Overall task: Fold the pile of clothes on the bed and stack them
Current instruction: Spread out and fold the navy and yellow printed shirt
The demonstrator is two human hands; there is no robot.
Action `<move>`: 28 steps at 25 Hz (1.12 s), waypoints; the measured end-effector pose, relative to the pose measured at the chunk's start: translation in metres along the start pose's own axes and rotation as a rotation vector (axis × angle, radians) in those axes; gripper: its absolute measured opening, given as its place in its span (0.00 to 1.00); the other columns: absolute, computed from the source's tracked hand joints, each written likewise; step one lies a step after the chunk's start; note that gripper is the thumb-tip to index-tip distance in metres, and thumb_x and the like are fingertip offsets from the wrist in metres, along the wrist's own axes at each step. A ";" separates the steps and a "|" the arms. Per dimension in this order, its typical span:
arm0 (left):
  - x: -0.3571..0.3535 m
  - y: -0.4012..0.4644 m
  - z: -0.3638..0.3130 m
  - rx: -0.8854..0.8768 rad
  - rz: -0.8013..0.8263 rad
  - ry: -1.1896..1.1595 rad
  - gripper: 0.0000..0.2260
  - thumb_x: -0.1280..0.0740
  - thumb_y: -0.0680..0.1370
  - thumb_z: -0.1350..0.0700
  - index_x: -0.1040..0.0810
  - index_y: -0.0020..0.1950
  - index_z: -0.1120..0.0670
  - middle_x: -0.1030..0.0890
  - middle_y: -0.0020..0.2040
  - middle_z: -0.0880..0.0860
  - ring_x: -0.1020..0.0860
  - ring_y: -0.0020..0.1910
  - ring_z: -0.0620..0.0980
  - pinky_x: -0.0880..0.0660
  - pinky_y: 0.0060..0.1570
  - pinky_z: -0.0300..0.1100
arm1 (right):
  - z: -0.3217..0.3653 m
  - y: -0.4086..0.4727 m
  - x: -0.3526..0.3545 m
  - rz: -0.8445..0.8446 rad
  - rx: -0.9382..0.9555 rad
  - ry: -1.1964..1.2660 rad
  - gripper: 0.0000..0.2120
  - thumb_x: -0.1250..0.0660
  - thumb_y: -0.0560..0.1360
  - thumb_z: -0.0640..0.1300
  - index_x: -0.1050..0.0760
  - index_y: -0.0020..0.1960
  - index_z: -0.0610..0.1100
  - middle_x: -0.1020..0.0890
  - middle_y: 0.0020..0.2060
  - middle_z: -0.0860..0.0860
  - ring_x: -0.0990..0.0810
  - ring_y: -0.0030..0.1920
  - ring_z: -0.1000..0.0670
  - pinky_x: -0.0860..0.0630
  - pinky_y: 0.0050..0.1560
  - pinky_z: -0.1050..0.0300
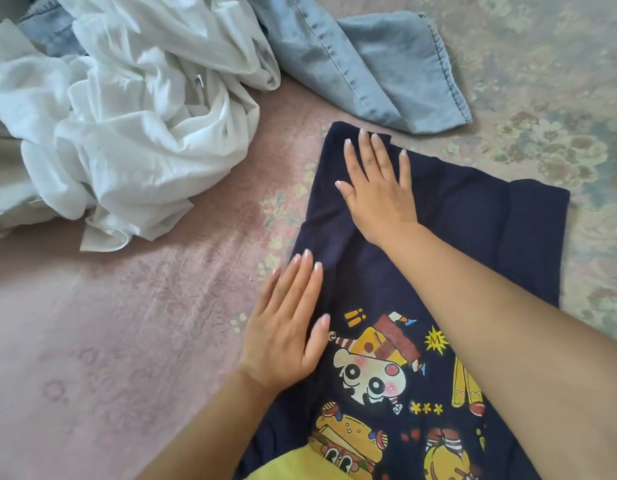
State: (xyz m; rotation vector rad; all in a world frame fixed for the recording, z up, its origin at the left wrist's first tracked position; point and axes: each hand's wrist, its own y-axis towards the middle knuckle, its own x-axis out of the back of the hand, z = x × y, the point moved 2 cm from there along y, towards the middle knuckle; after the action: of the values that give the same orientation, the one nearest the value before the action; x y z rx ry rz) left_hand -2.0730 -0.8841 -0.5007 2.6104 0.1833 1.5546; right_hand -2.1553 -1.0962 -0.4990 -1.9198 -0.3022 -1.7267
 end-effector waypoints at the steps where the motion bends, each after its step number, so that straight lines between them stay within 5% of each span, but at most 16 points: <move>1: -0.001 0.034 0.010 0.013 -0.001 0.014 0.25 0.53 0.82 0.49 0.36 0.74 0.62 0.37 0.74 0.60 0.40 0.75 0.55 0.45 0.74 0.50 | -0.001 -0.004 -0.007 0.025 -0.007 0.025 0.28 0.59 0.82 0.57 0.65 0.77 0.51 0.63 0.77 0.50 0.64 0.76 0.51 0.63 0.73 0.39; 7: -0.049 0.161 0.051 -0.070 0.426 0.361 0.27 0.66 0.78 0.42 0.65 0.75 0.51 0.60 0.78 0.50 0.62 0.76 0.44 0.68 0.71 0.41 | -0.011 0.010 -0.017 0.249 -0.017 0.339 0.25 0.56 0.83 0.50 0.62 0.77 0.53 0.62 0.77 0.56 0.64 0.76 0.54 0.63 0.74 0.42; 9: -0.049 0.187 0.050 -0.022 0.448 0.293 0.25 0.57 0.83 0.46 0.59 0.78 0.52 0.61 0.78 0.52 0.62 0.77 0.48 0.65 0.72 0.42 | -0.041 0.002 -0.002 0.128 -0.045 0.614 0.23 0.49 0.83 0.44 0.46 0.77 0.47 0.49 0.78 0.52 0.51 0.77 0.53 0.54 0.75 0.52; 11: -0.034 0.215 0.037 0.014 0.340 0.028 0.22 0.45 0.83 0.53 0.42 0.77 0.58 0.56 0.78 0.59 0.54 0.77 0.51 0.58 0.72 0.39 | -0.096 -0.021 0.006 -0.116 -0.208 0.673 0.19 0.44 0.81 0.40 0.33 0.72 0.43 0.35 0.74 0.47 0.38 0.72 0.47 0.43 0.69 0.56; 13: -0.019 0.240 0.029 0.187 0.117 -0.224 0.21 0.35 0.79 0.58 0.33 0.70 0.62 0.48 0.76 0.66 0.42 0.74 0.51 0.47 0.68 0.35 | -0.163 -0.051 0.006 -0.258 -0.461 0.445 0.18 0.42 0.80 0.41 0.31 0.69 0.41 0.31 0.69 0.42 0.34 0.68 0.40 0.38 0.66 0.48; 15: -0.015 0.262 0.035 0.444 0.033 -0.278 0.27 0.28 0.74 0.56 0.34 0.68 0.63 0.38 0.71 0.63 0.34 0.69 0.55 0.39 0.67 0.39 | -0.215 -0.076 0.003 -0.167 -0.816 0.391 0.21 0.40 0.80 0.44 0.36 0.71 0.38 0.33 0.68 0.37 0.34 0.67 0.37 0.37 0.65 0.44; 18: -0.023 0.285 0.047 0.763 0.227 -0.312 0.36 0.21 0.65 0.50 0.32 0.65 0.62 0.27 0.64 0.61 0.27 0.63 0.58 0.29 0.64 0.51 | -0.252 -0.081 -0.007 -0.058 -1.176 0.874 0.29 0.31 0.75 0.47 0.37 0.70 0.36 0.28 0.64 0.40 0.26 0.61 0.41 0.29 0.55 0.50; 21: -0.021 0.298 0.040 0.842 0.472 -0.258 0.29 0.25 0.71 0.53 0.31 0.66 0.65 0.25 0.59 0.59 0.26 0.60 0.56 0.29 0.63 0.49 | -0.265 -0.060 -0.014 -0.041 -1.095 1.195 0.26 0.25 0.71 0.45 0.27 0.65 0.38 0.21 0.56 0.46 0.21 0.51 0.46 0.22 0.49 0.52; 25: -0.007 0.321 0.031 0.639 0.231 -0.093 0.14 0.26 0.73 0.52 0.24 0.50 0.59 0.22 0.48 0.58 0.23 0.57 0.60 0.27 0.52 0.47 | -0.284 -0.044 -0.017 -0.257 -0.986 1.096 0.14 0.31 0.75 0.42 0.25 0.60 0.41 0.20 0.55 0.44 0.23 0.52 0.48 0.25 0.57 0.51; 28: -0.017 0.320 0.032 0.532 0.343 -0.099 0.15 0.26 0.72 0.56 0.23 0.54 0.62 0.21 0.51 0.61 0.24 0.57 0.61 0.28 0.55 0.47 | -0.294 -0.039 -0.018 -0.147 -0.923 1.057 0.14 0.28 0.73 0.39 0.27 0.57 0.44 0.22 0.56 0.42 0.23 0.55 0.45 0.25 0.59 0.48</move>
State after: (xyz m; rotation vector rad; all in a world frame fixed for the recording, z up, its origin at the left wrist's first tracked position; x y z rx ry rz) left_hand -2.0358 -1.2038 -0.4838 3.2717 0.1656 1.6525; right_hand -2.4276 -1.2145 -0.4956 -1.1214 0.8919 -2.9900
